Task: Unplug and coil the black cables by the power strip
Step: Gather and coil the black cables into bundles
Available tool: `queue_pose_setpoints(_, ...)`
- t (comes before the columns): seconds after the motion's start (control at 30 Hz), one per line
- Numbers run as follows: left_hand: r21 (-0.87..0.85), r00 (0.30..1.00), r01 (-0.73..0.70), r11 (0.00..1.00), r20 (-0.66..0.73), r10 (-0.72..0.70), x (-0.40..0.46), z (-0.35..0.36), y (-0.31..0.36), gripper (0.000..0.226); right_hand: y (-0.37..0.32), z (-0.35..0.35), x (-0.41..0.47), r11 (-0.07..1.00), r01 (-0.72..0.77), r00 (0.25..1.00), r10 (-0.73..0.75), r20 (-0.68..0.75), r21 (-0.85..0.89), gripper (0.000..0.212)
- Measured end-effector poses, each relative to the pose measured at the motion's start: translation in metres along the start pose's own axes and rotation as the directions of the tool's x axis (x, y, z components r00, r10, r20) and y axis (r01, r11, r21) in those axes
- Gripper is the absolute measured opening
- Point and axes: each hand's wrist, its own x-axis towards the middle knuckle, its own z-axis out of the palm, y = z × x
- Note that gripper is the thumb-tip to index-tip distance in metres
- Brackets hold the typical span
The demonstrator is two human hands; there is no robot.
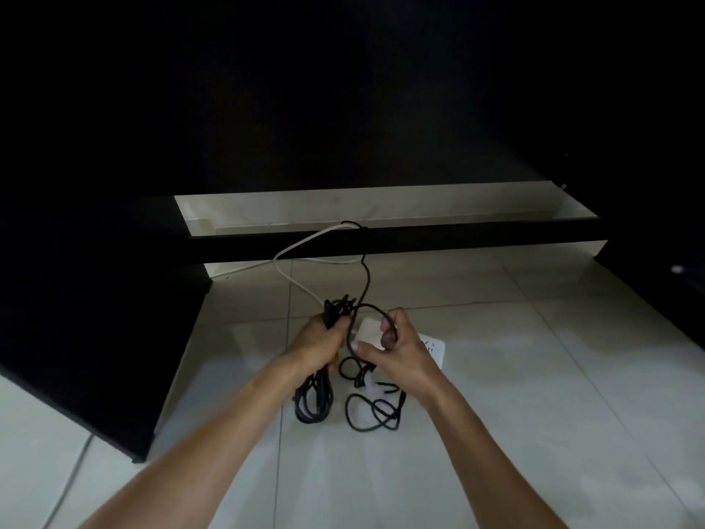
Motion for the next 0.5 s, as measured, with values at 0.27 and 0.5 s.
queue_pose_setpoints(0.27, -0.403, 0.939, 0.198, 0.893, 0.339, -0.056, -0.011, 0.012, 0.012, 0.029, -0.003, -0.001, 0.0, 1.0, -0.007, 1.0, 0.007, -0.004, 0.009, 0.039)
queue_pose_setpoints(0.5, -0.097, 0.869, 0.248, 0.964, 0.463, -0.177, -0.008, 0.003, 0.024, 0.031, 0.002, 0.004, -0.013, 0.994, -0.059, 0.992, 0.069, -0.109, 0.088, 0.052)
